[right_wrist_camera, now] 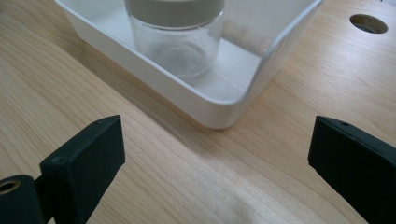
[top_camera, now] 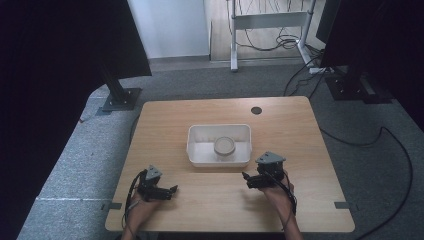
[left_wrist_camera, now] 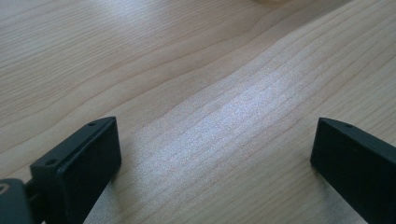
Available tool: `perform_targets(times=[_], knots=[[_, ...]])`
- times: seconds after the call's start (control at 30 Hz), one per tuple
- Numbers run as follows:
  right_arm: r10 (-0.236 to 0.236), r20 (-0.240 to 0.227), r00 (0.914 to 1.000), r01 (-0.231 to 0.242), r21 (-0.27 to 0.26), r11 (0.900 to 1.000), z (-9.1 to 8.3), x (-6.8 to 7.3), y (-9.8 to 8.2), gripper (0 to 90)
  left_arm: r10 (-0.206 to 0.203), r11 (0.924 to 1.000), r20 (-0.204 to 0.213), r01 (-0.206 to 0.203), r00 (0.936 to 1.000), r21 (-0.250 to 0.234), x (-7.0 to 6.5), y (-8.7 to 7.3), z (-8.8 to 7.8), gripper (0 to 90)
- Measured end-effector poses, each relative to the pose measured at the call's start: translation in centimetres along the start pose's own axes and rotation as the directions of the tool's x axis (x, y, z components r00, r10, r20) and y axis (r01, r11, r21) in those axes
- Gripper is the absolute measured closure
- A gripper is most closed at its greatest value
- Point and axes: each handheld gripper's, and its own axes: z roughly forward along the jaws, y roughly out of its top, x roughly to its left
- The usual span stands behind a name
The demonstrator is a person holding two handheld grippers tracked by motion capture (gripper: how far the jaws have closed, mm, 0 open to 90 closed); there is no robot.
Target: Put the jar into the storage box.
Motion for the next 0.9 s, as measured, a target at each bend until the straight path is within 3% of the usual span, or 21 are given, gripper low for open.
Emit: perform_targets(times=[0.9], knots=[[0.081, 0.083, 0.9933, -0.083, 0.017, 0.996, -3.3, -3.2, -4.2, 3.3, -0.003, 1.0000, -0.005, 0.003, 1.0000, 0.002, -0.1, 0.0, 0.0, 1.5]])
